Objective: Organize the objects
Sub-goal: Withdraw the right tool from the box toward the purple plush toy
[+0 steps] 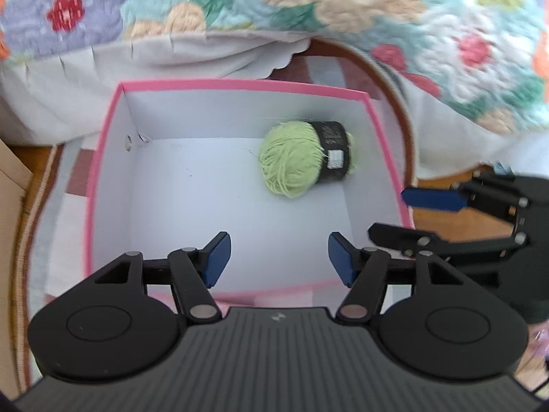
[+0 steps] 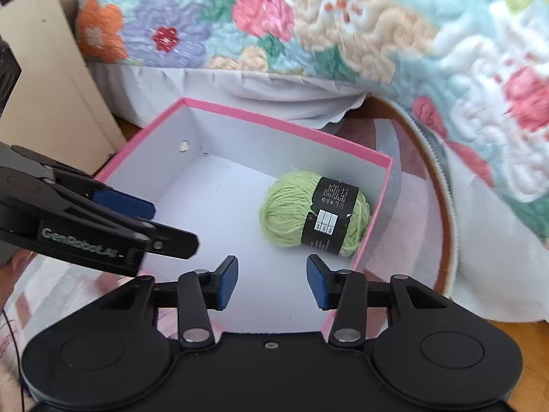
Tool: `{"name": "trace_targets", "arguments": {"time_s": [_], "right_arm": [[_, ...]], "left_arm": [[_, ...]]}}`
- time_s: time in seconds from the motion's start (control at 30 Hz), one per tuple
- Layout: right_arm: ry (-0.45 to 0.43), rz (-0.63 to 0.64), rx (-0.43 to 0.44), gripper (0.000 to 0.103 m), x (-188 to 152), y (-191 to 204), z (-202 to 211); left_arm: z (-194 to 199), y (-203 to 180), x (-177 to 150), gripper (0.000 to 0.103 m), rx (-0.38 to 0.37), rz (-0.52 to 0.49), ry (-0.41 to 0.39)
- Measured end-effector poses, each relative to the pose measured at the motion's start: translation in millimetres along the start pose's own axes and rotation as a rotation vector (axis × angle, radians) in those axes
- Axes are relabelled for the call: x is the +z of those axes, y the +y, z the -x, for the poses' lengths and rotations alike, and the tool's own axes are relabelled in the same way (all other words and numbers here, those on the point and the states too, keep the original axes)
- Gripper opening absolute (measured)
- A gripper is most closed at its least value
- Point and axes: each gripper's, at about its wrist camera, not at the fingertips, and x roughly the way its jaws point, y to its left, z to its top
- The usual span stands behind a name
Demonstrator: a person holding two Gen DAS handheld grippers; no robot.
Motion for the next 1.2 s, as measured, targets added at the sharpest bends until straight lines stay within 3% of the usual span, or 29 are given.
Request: {"name": "trace_targets", "arguments": {"time_s": [0.07, 0.33, 0.47, 0.53, 0.63, 0.9, 1.2], "right_arm": [[-0.005, 0.004, 0.013, 0.059, -1.7, 5.6, 20.2], [-0.029, 0.022, 0.077, 0.06, -14.8, 29.3, 96.1], [-0.02, 0.026, 0.105, 0.077, -24.4, 40.0, 125.1], [0.009, 0.009, 0.154, 0.078, -29.7, 42.7, 136.5], [0.019, 0.012, 0.206, 0.078, -40.2, 48.3, 151.2], [0.045, 0.091, 0.233, 0.088, -83.8, 70.2, 164.1], [0.074, 0.132, 0.26, 0.092, -144.3, 77.8, 134.3]], "left_arm": [[23.6, -10.0, -6.6, 0.067, 0.018, -0.034, -0.013], [97.1, -30.7, -29.3, 0.076, -0.001, -0.084, -0.036], [126.3, -40.7, -44.0, 0.083, 0.001, -0.111, -0.049], [138.0, -44.6, -53.1, 0.093, -0.007, -0.126, -0.053], [151.8, -50.7, -68.4, 0.094, -0.009, -0.156, -0.049], [155.5, -62.6, -112.8, 0.096, 0.039, -0.244, -0.044], [122.0, -65.3, -156.2, 0.096, -0.017, -0.234, 0.035]]}}
